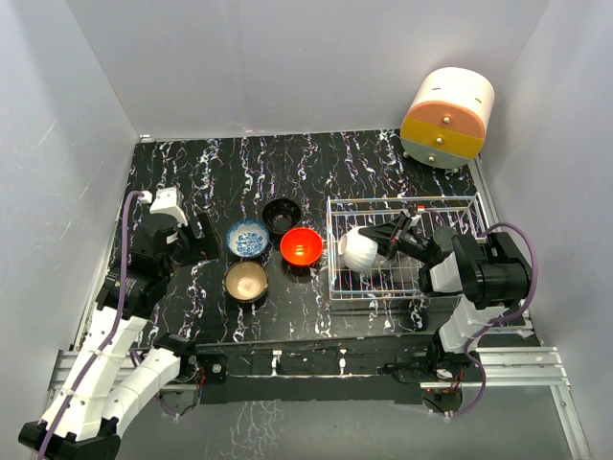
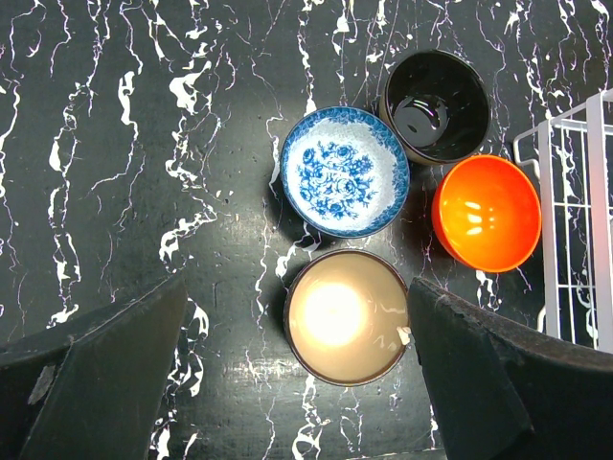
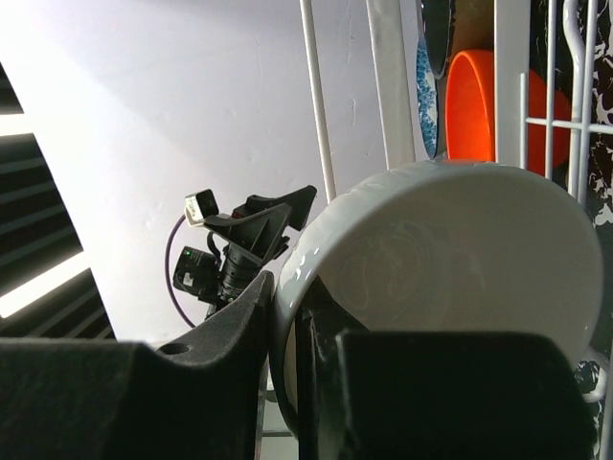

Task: Load the bowls into the dish rack

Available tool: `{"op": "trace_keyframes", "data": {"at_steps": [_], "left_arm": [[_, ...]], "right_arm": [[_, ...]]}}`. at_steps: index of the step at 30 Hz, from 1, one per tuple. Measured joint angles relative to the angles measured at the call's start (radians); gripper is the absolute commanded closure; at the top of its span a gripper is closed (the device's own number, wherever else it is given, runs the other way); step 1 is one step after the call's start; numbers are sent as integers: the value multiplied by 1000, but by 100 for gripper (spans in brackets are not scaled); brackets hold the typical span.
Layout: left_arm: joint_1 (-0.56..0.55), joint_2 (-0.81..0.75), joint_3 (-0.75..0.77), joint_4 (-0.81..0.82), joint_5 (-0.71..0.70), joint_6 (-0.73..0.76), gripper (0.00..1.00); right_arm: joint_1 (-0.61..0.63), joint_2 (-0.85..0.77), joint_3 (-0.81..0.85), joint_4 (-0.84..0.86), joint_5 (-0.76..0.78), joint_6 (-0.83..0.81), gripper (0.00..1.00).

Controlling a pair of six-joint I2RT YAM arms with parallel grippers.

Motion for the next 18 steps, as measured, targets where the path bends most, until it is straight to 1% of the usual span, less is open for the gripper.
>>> {"op": "trace_keyframes", "data": {"at_steps": [4, 7, 8, 11, 13, 16, 18], "left_arm": [[0, 0, 0, -2, 0, 0, 3], [0, -1, 0, -2, 0, 0, 3], [0, -2, 0, -3, -1, 0, 3], [0, -8, 0, -3, -3, 0, 3], [0, -14, 0, -3, -4, 0, 3], [0, -23, 0, -5, -4, 0, 3], [0, -31, 0, -7, -4, 0, 3]], "right_arm": [[-6, -22, 1, -30, 0, -28, 85], [-15, -55, 2, -116, 11, -82, 85], [-18, -78, 10, -171, 9, -111, 84], [-10, -179, 92, -447, 7, -268, 81], [-7, -243, 190, -696, 41, -420, 81], [-15, -269, 269, -871, 92, -574, 81], [-26, -259, 273, -914, 97, -618, 82]]}}
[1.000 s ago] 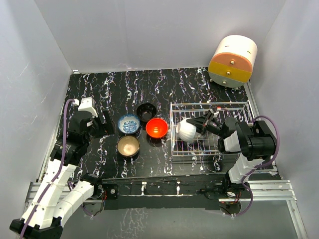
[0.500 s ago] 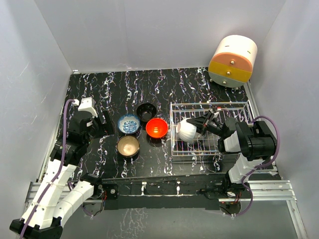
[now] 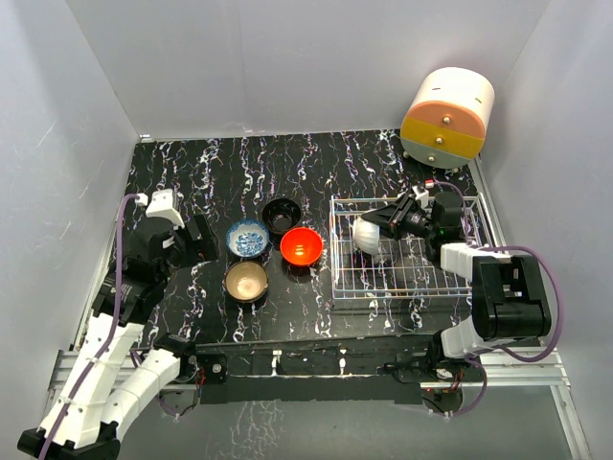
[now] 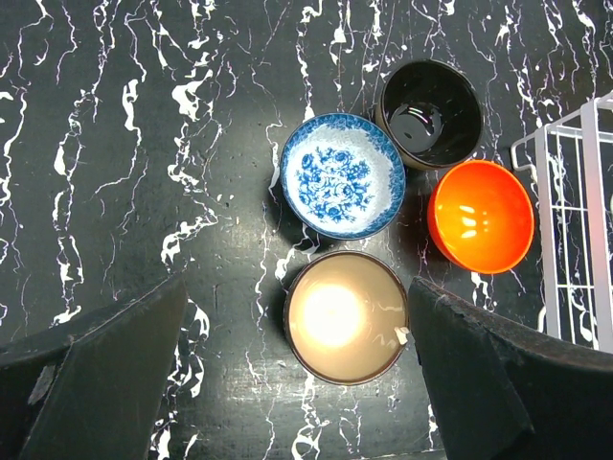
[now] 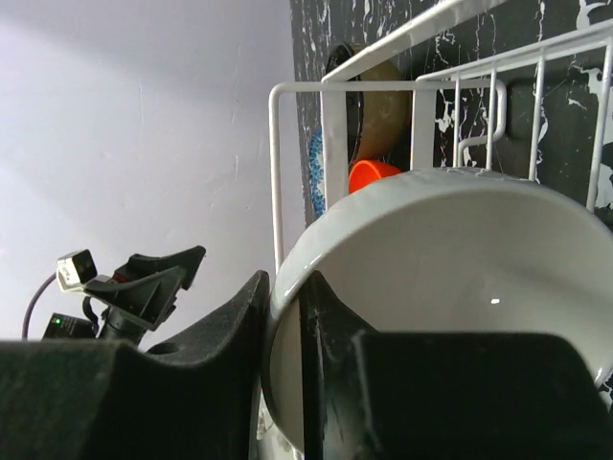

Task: Load the bowls into the dish rack

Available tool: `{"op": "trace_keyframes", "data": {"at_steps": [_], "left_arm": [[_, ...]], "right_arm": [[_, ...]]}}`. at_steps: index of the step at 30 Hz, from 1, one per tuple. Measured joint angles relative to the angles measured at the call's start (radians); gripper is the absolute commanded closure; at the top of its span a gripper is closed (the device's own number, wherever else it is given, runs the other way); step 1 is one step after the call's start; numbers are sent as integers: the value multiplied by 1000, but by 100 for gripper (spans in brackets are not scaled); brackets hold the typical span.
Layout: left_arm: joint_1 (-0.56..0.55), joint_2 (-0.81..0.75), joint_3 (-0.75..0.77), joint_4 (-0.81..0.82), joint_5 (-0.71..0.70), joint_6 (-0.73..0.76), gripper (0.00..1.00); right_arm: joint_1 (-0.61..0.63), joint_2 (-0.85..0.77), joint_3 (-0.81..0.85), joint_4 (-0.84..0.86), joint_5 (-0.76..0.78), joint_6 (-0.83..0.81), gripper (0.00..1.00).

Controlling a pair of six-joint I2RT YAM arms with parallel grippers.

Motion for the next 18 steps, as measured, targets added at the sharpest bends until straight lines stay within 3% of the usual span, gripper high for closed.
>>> {"op": "trace_keyframes", "data": {"at_steps": [10, 18], "left_arm": [[0, -14, 0, 0, -7, 1, 3], [0, -10, 0, 0, -7, 0, 3]], "right_arm": [[-6, 36, -106, 303, -94, 79, 89], [-6, 48, -118, 357, -113, 193, 91]]}}
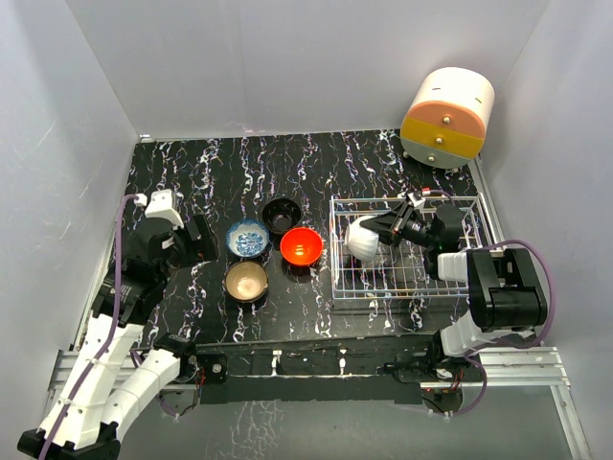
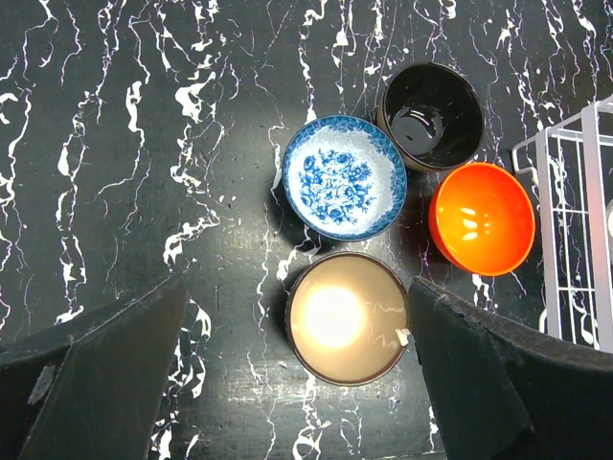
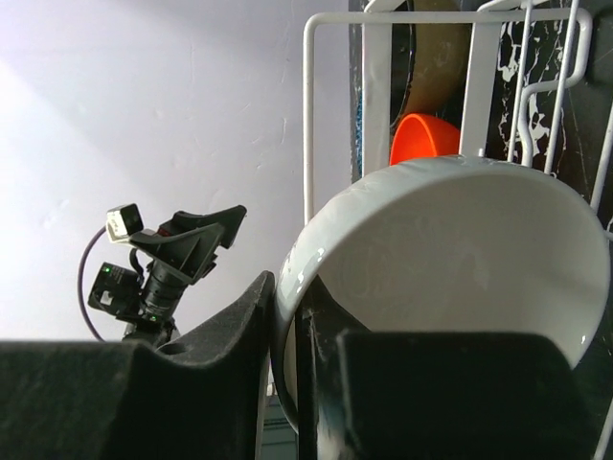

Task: Load the bowls into the dish rack

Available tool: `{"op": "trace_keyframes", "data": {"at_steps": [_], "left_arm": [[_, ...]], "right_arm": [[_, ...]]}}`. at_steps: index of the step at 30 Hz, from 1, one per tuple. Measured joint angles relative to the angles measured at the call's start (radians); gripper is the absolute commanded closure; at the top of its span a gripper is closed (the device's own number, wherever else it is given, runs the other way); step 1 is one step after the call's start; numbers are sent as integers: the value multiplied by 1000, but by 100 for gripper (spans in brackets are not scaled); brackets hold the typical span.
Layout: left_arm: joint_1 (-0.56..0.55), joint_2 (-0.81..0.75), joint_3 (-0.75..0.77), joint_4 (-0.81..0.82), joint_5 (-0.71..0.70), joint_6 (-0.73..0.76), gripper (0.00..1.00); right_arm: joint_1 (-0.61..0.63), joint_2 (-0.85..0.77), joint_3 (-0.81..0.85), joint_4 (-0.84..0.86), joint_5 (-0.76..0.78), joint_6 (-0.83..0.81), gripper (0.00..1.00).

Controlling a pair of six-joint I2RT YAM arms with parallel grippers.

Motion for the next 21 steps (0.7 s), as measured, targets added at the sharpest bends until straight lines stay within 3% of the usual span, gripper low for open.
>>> {"op": "trace_keyframes", "data": {"at_steps": [4, 10, 13, 17, 21], "left_arm": [[0, 10, 0, 0, 0, 0, 3], [0, 28, 0, 1, 0, 0, 3], [0, 37, 7, 0, 1, 0, 3], [0, 39, 10, 0, 0, 0, 3], [0, 39, 17, -2, 0, 0, 3]], "right_arm": [[0, 68, -5, 127, -15, 88, 91], [0, 215, -58, 484, -21, 293, 91], [-2, 254, -81, 547, -29, 346, 90], [-1, 190, -83, 438, -26, 268, 85], [0, 42, -37, 91, -11, 54, 69]]}}
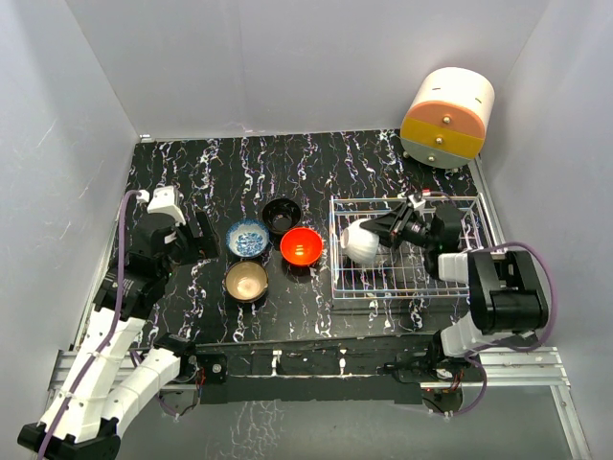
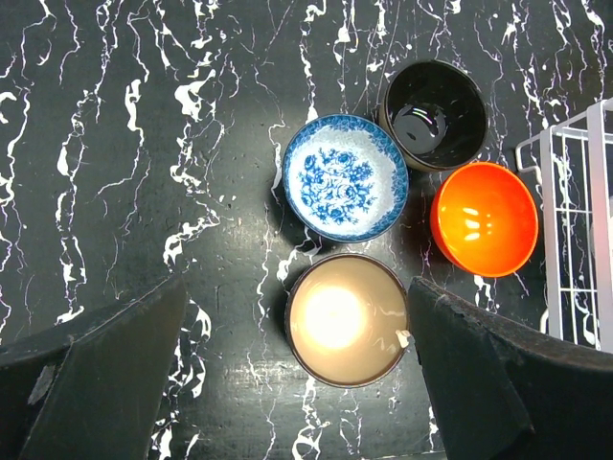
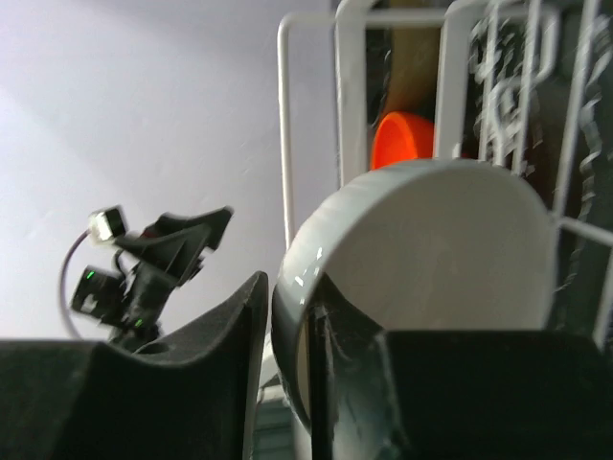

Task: Load the bowls into the dish rack

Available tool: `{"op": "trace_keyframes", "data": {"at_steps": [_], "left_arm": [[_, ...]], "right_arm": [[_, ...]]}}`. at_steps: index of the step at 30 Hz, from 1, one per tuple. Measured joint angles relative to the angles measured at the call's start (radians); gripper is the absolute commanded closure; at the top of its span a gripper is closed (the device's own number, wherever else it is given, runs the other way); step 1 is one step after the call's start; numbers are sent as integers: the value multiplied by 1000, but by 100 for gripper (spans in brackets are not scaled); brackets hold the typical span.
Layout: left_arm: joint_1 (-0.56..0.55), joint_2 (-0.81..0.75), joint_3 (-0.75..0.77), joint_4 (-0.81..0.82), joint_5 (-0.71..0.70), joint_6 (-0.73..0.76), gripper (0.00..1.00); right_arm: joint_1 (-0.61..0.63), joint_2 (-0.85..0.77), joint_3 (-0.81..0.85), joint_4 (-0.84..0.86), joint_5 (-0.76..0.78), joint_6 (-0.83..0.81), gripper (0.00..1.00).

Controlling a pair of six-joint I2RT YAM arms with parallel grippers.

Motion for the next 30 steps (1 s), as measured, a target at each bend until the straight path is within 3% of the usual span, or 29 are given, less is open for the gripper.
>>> {"op": "trace_keyframes", "data": {"at_steps": [3, 6, 17, 30], "left_arm": [[0, -4, 3, 0, 0, 0, 3], [0, -12, 3, 0, 0, 0, 3], [0, -39, 3, -7, -2, 0, 3], [0, -48, 2, -7, -4, 0, 3]], "right_arm": [[-24, -76, 90, -310, 69, -198, 66], [-51, -87, 140, -467, 102, -321, 66], [-96, -20, 74, -614, 127, -431, 65], [-134, -173, 128, -875, 277, -631, 63]]}}
